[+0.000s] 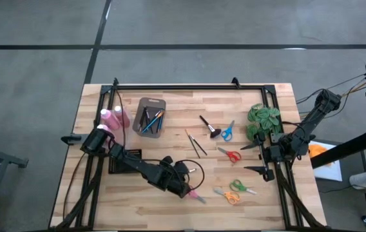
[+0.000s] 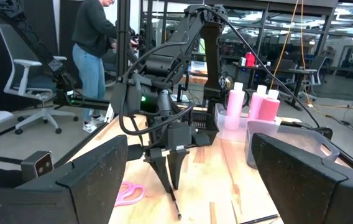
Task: Pick & Place Paint Supplies
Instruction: Put the black brush into the black bin
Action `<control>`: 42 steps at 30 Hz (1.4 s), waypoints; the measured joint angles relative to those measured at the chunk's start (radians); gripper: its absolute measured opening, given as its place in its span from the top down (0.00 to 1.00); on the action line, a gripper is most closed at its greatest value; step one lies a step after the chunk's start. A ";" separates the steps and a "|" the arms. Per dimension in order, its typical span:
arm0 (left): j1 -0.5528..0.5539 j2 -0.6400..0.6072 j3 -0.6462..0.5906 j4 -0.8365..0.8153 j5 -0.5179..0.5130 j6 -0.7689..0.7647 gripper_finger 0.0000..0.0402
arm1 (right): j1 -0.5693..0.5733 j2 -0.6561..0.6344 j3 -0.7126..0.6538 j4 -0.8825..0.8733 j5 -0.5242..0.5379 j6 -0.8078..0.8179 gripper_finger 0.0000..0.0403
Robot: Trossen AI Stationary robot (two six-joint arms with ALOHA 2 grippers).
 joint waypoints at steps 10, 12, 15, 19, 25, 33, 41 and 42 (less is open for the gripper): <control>0.000 0.001 -0.001 0.011 0.002 0.026 0.99 | 0.000 0.000 0.000 0.000 0.000 0.000 0.15; 0.000 0.001 -0.001 0.012 0.003 0.026 0.98 | 0.000 0.000 0.000 0.000 0.000 -0.001 0.15; 0.000 0.001 -0.001 0.014 0.003 0.026 0.98 | 0.000 0.000 0.000 0.000 0.000 -0.001 0.15; 0.000 0.001 -0.001 0.015 0.003 0.026 0.98 | 0.000 0.001 0.000 0.000 0.000 -0.001 0.15; 0.002 -0.013 -0.001 0.013 0.010 0.022 0.98 | 0.000 0.000 0.000 0.000 0.000 -0.001 0.15; 0.002 -0.047 -0.003 -0.038 -0.012 0.016 0.98 | 0.000 0.000 0.000 0.000 0.000 -0.002 0.15; 0.009 -0.119 -0.002 -0.151 -0.120 -0.041 0.98 | 0.000 0.000 0.000 0.000 0.000 -0.002 0.15; 0.011 -0.132 -0.003 -0.170 -0.135 -0.052 0.98 | 0.000 0.000 0.000 0.000 0.000 -0.001 0.15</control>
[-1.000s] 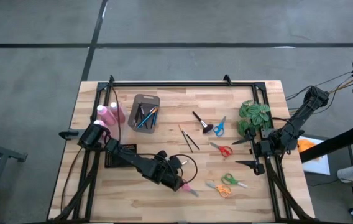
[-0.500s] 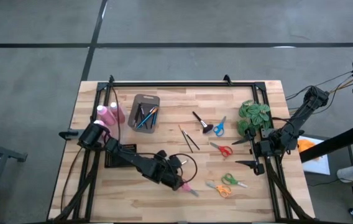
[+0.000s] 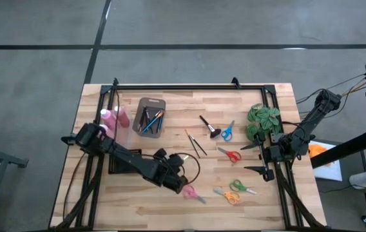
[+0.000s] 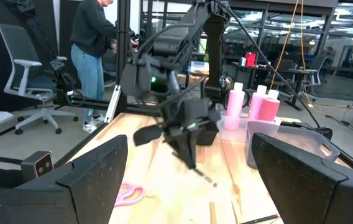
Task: Pick & Place Paint Supplies
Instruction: Put the black brush into the black bin
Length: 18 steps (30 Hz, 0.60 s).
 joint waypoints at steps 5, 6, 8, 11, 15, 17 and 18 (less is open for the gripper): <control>0.010 -0.066 0.000 -0.106 -0.078 -0.057 0.98 | 0.000 0.000 0.000 0.000 0.000 0.001 0.15; 0.012 -0.082 0.000 -0.132 -0.102 -0.071 0.98 | 0.000 0.000 0.000 0.000 0.000 0.000 0.15; 0.020 -0.111 0.000 -0.191 -0.152 -0.102 0.98 | 0.000 0.000 0.000 0.000 0.000 -0.001 0.15; 0.040 -0.155 -0.001 -0.273 -0.206 -0.145 0.98 | 0.000 0.001 0.000 0.000 0.000 0.000 0.15; 0.082 -0.217 -0.003 -0.372 -0.223 -0.144 0.98 | 0.000 0.001 0.000 0.000 0.000 -0.001 0.15; 0.113 -0.254 -0.006 -0.410 -0.226 -0.144 0.98 | 0.000 0.001 0.000 0.000 0.000 0.000 0.15; 0.131 -0.271 -0.007 -0.424 -0.229 -0.143 0.98 | 0.000 0.001 0.000 0.000 0.000 0.001 0.15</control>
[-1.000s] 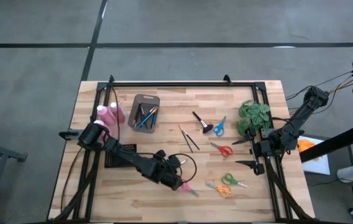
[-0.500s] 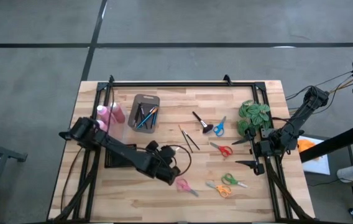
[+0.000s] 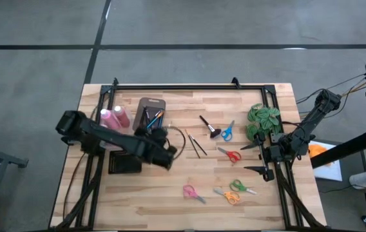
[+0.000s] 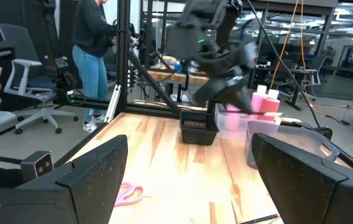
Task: Pick & Place Paint Supplies
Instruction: Put the black brush into the black bin
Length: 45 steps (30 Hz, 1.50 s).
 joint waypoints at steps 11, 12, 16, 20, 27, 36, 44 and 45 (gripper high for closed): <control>0.249 -0.178 -0.135 0.020 0.028 0.039 0.98 | 0.000 0.000 0.000 0.000 0.000 -0.002 0.15; 0.268 -0.192 -0.155 0.048 0.038 0.065 0.98 | 0.000 0.000 0.000 0.001 0.000 -0.001 0.15; 0.336 -0.231 -0.248 0.188 0.068 0.194 0.98 | 0.000 0.000 0.000 0.000 0.000 -0.001 0.15; 0.394 -0.246 -0.315 0.299 0.080 0.278 0.98 | 0.000 0.000 0.000 0.000 0.000 -0.002 0.15; 0.473 -0.245 -0.384 0.438 0.137 0.356 0.98 | 0.000 0.000 0.000 0.000 0.000 0.000 0.15; 0.521 -0.244 -0.477 0.598 0.216 0.426 0.98 | 0.000 0.000 0.000 0.000 0.000 -0.001 0.15; 0.521 -0.243 -0.551 0.670 0.331 0.419 0.98 | 0.000 0.000 0.000 0.000 0.000 -0.001 0.15; 0.521 -0.243 -0.556 0.671 0.349 0.421 0.98 | 0.000 0.000 0.000 0.000 0.000 -0.002 0.15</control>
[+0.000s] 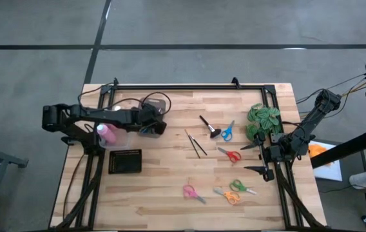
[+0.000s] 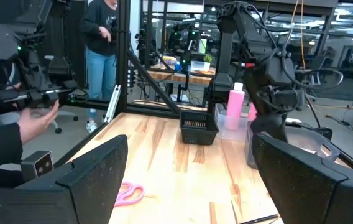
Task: Pick & Place Paint Supplies
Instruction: Put the black brush into the black bin
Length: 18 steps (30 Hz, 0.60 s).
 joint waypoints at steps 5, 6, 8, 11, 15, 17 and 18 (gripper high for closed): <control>0.000 0.000 -0.026 -0.013 0.030 0.006 0.98 | 0.000 0.000 0.000 0.000 0.000 0.000 0.15; 0.000 0.000 -0.030 -0.010 0.030 0.001 0.98 | 0.000 0.000 0.000 0.000 0.000 0.001 0.15; 0.000 0.000 -0.032 -0.006 0.029 -0.002 0.98 | 0.000 0.000 0.000 0.000 0.000 0.001 0.15; 0.000 0.000 -0.032 -0.006 0.027 -0.001 0.98 | 0.000 0.000 0.000 0.000 0.000 0.002 0.15; 0.000 0.000 -0.032 -0.006 0.025 0.000 0.92 | 0.000 0.000 0.000 0.000 0.000 0.001 0.15; 0.000 0.000 -0.032 -0.006 0.025 0.000 0.86 | 0.000 0.000 0.000 0.000 0.000 0.000 0.15; 0.000 0.000 -0.032 -0.006 0.025 0.000 0.83 | 0.000 0.000 0.000 0.000 0.000 0.000 0.15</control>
